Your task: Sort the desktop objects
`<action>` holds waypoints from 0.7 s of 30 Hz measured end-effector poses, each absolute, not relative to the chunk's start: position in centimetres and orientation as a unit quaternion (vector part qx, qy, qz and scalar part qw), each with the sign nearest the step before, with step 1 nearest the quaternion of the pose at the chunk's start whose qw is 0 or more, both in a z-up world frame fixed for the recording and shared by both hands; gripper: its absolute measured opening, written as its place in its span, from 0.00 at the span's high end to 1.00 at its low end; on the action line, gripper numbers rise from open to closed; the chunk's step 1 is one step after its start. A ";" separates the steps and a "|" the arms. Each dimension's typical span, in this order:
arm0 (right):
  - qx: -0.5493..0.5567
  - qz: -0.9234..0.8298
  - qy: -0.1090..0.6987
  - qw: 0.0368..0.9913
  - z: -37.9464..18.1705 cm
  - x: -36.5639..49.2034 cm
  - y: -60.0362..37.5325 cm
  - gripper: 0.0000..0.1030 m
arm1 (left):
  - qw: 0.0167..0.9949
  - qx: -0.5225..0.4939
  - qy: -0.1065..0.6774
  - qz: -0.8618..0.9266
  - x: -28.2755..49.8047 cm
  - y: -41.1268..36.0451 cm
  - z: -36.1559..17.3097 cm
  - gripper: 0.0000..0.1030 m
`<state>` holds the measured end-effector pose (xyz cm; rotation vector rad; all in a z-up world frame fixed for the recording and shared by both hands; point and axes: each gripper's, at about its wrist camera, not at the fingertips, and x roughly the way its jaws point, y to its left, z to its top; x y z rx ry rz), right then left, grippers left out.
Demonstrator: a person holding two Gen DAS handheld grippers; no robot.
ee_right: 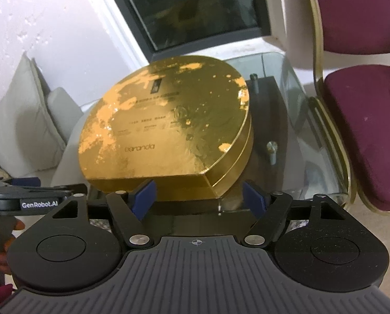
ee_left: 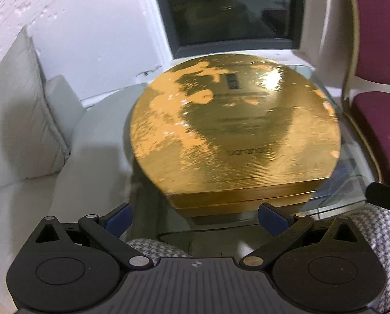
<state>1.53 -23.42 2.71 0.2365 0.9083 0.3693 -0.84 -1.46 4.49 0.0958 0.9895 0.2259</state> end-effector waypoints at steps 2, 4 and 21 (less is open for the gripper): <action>0.117 0.177 0.431 0.877 3.1 1.3 -23.8 0.16 | 0.875 0.051 0.471 0.099 -0.9 -2.1 4.7 0.01; 0.118 0.176 0.428 0.879 3.4 1.1 -24.1 0.13 | 0.876 0.059 0.469 0.092 -1.0 -2.8 4.8 0.01; 0.115 0.174 0.428 0.879 4.0 -0.1 -24.0 0.09 | 0.873 0.073 0.479 0.060 -2.6 -4.4 4.4 0.01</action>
